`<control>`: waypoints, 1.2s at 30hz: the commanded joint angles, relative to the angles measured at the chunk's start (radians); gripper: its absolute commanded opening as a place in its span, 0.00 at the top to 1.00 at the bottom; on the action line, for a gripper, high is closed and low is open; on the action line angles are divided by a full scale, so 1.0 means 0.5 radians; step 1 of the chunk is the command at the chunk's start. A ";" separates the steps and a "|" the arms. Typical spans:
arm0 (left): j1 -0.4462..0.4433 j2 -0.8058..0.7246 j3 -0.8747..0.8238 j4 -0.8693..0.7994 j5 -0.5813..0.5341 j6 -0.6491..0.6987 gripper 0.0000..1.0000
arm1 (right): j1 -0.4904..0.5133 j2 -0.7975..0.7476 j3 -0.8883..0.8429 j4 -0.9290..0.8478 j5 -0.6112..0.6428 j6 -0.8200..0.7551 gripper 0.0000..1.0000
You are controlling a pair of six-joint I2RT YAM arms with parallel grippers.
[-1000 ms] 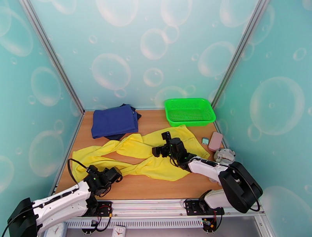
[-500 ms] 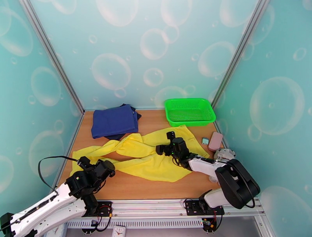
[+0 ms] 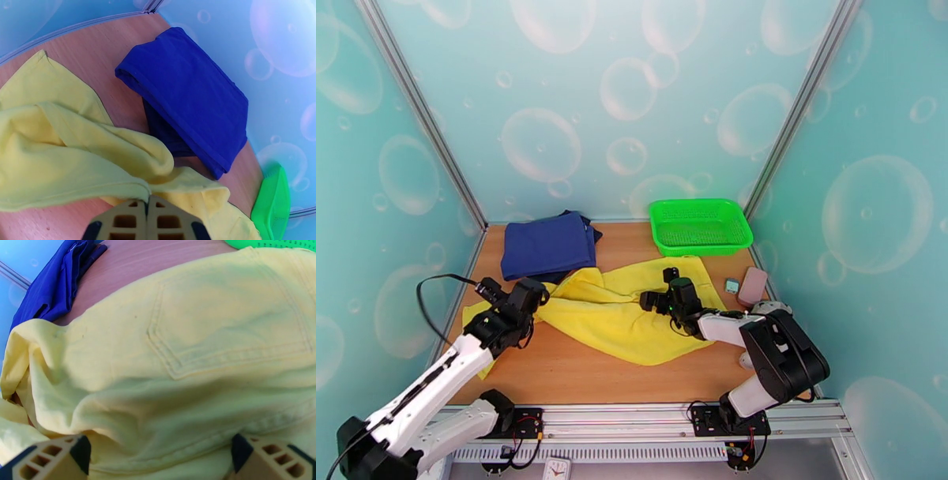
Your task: Fold and stack the trousers
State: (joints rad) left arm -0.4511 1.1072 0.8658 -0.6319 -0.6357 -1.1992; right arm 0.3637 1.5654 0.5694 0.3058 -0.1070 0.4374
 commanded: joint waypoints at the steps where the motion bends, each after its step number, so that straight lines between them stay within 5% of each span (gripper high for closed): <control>1: 0.164 0.265 0.143 0.388 0.190 0.315 1.00 | -0.042 0.051 0.003 -0.056 0.040 0.073 0.01; 8: 0.324 0.917 0.322 0.722 0.482 0.569 0.98 | -0.040 0.058 0.011 -0.072 0.059 0.060 0.01; 13: 0.327 0.972 0.376 0.823 0.445 0.965 0.60 | 0.167 -0.167 -0.022 -0.049 0.343 -0.096 0.01; 18: 0.201 0.499 -0.043 0.796 0.305 1.175 0.33 | 0.485 -0.428 -0.060 -0.048 0.730 -0.282 0.01; 23: 0.110 0.169 -0.392 0.221 0.144 0.597 0.39 | 0.516 -0.532 -0.078 -0.016 0.588 -0.257 0.01; 27: 0.043 0.059 -0.660 0.167 0.203 0.374 0.42 | 0.521 -0.547 -0.081 -0.006 0.511 -0.225 0.01; 36: -0.017 0.446 -0.648 -0.050 0.159 0.161 0.41 | 0.522 -0.482 -0.049 -0.038 0.499 -0.233 0.01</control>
State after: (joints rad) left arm -0.4576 1.2930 0.5159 -0.6006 -0.5354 -1.0649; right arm 0.6220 1.3125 0.5426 0.2939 0.1513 0.3382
